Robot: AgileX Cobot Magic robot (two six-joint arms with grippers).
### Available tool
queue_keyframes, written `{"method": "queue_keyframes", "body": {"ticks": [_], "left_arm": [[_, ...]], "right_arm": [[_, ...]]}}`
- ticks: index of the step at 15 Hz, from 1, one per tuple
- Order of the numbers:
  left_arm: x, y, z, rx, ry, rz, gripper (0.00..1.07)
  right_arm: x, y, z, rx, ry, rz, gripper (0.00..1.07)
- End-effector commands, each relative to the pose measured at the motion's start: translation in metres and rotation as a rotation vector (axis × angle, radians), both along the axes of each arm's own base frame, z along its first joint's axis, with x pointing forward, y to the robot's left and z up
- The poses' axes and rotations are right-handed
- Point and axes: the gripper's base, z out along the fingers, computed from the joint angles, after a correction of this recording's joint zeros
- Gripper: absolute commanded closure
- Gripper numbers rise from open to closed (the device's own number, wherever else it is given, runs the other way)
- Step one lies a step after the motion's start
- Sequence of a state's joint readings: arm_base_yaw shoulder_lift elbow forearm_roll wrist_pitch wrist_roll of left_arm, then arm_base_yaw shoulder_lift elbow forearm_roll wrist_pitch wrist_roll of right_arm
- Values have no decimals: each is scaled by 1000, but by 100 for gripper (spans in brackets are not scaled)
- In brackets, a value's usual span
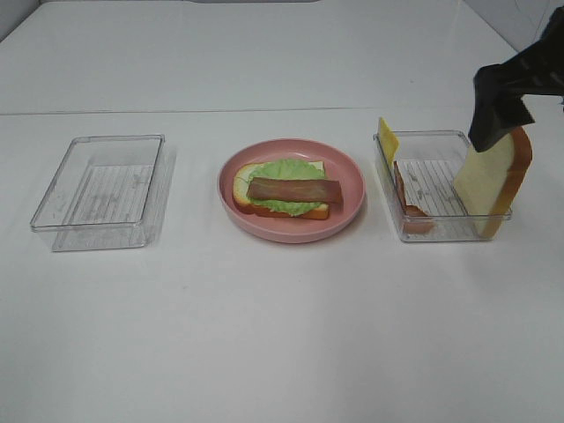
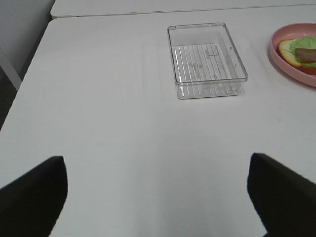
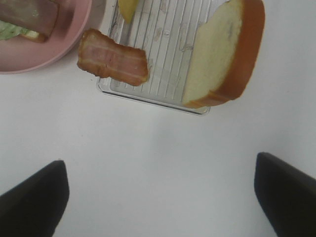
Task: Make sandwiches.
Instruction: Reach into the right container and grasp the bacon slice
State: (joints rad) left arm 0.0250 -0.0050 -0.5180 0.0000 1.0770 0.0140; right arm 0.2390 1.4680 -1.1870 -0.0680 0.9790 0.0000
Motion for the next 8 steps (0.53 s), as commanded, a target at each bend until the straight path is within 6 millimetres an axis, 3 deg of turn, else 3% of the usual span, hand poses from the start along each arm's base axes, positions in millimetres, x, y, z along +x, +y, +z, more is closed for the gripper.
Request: {"method": "queue_keyframes", "body": {"ticks": [1, 3, 8], "left_arm": [[-3, -1, 0, -9, -20, -3, 15], [-3, -1, 0, -9, -20, -3, 15], [-3, -1, 0, -9, -20, -3, 15]], "right_arm": [[19, 17, -4, -31, 65, 2, 8], [41, 31, -11, -26, 122, -1, 8], [76, 44, -25, -5, 175, -33, 8]]}}
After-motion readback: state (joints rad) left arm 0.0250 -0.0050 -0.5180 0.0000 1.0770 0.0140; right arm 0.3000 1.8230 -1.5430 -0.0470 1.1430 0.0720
